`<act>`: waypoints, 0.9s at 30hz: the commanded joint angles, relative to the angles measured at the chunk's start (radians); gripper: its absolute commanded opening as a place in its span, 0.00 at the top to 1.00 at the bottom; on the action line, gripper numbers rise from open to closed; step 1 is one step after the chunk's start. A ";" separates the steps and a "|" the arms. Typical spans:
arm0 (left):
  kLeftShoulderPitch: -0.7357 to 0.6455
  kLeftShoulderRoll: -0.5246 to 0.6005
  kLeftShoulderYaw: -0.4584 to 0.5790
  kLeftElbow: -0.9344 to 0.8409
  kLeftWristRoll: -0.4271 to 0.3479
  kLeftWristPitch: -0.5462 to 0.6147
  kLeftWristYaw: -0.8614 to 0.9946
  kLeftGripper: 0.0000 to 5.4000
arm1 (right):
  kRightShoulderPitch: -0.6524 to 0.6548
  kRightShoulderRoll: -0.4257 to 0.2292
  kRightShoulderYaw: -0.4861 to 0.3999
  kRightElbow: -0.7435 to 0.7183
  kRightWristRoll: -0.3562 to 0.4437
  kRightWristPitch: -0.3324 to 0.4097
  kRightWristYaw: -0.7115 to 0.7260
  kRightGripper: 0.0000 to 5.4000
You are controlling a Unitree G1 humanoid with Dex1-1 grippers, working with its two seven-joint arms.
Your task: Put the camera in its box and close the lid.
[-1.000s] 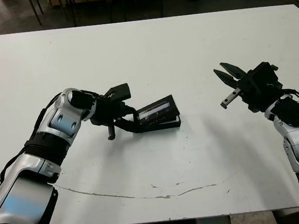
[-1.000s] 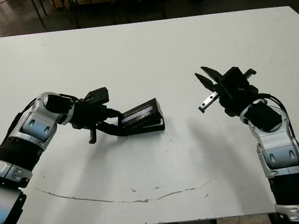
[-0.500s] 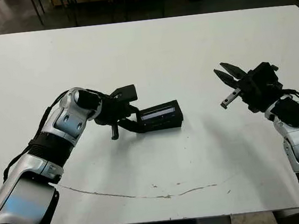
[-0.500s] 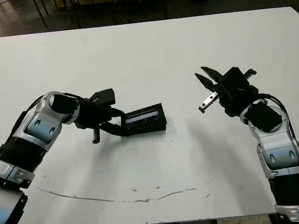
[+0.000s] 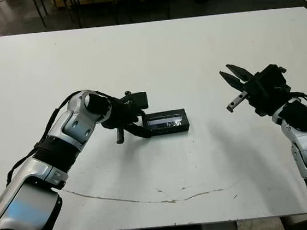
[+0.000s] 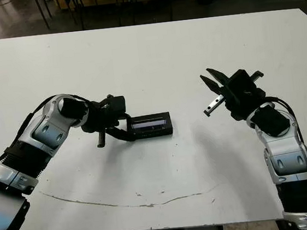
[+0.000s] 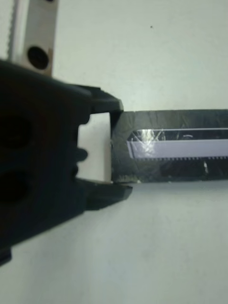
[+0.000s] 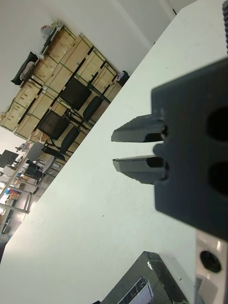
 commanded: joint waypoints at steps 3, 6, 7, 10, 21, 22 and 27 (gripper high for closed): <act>0.024 -0.027 -0.058 -0.009 0.022 0.001 -0.018 0.91 | 0.014 -0.003 0.005 0.006 -0.003 0.018 -0.003 1.00; 0.016 -0.008 -0.076 -0.001 0.049 -0.048 -0.025 0.84 | 0.013 -0.002 0.006 0.011 -0.002 0.008 -0.002 1.00; 0.015 0.000 -0.080 0.007 0.056 -0.070 -0.024 0.80 | 0.012 -0.001 0.006 0.013 -0.001 0.008 -0.001 1.00; 0.011 0.017 -0.079 0.033 0.057 -0.099 -0.030 0.66 | 0.009 0.002 0.007 0.016 0.000 0.010 -0.003 1.00; 0.073 0.174 0.038 -0.006 -0.036 -0.178 -0.098 0.20 | -0.005 0.016 0.021 0.028 -0.011 0.014 -0.024 1.00; 0.089 0.199 0.058 -0.023 -0.047 -0.169 -0.099 0.15 | -0.006 0.018 0.021 0.026 -0.011 0.020 -0.027 1.00; 0.176 0.312 0.168 -0.103 -0.074 -0.172 -0.046 0.00 | -0.028 0.023 0.032 0.046 -0.023 0.017 -0.040 1.00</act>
